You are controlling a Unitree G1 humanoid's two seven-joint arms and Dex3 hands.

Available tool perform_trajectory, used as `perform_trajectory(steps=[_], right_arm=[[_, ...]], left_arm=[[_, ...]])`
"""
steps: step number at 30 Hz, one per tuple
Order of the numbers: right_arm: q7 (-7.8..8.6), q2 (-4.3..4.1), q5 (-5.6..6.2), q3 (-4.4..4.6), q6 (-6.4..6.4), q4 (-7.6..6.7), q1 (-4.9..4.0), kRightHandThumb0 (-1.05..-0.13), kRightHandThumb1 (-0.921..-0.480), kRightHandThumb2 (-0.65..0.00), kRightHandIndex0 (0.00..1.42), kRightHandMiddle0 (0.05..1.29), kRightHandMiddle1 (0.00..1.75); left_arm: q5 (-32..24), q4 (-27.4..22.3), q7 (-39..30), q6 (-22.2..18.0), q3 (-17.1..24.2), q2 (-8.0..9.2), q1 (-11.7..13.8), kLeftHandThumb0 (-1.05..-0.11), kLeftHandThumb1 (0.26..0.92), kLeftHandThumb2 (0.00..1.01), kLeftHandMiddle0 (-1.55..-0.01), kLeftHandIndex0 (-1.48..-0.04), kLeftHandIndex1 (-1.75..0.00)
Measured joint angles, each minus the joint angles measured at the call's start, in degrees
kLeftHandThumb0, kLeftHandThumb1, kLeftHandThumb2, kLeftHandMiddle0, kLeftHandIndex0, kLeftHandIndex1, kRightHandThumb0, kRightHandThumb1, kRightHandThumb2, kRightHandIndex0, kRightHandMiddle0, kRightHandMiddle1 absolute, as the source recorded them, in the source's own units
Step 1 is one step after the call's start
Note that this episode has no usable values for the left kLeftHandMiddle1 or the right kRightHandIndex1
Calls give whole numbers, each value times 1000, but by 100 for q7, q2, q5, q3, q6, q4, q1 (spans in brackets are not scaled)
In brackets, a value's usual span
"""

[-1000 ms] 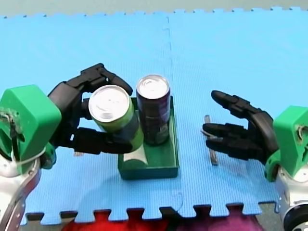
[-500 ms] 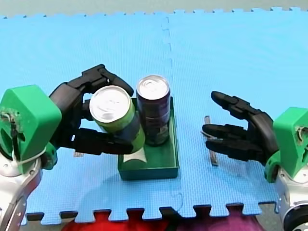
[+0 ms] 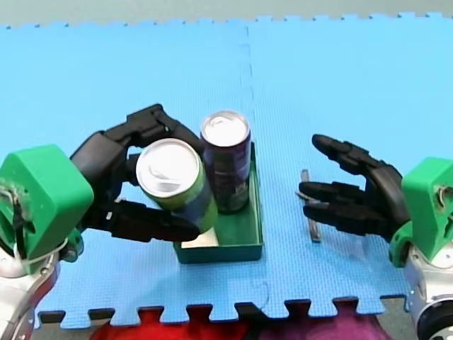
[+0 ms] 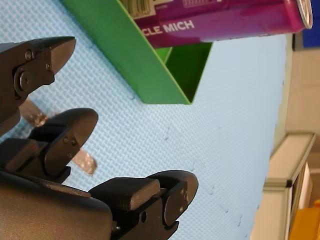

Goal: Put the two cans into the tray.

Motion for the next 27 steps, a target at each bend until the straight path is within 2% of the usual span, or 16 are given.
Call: perform_trajectory(steps=[19, 27], right_arm=[[28, 55, 42, -2, 5, -26, 2, -683, -724, 0, 845, 440, 0], [60, 70, 77, 17, 2, -62, 26, -689, -726, -1, 843, 441, 1]], left_arm=[[97, -98, 2, 96, -85, 19, -47, -330, 830, 2, -929, -541, -1746], [71, 140, -47, 103, -85, 21, -109, -321, 833, 3, -929, -540, -1746]])
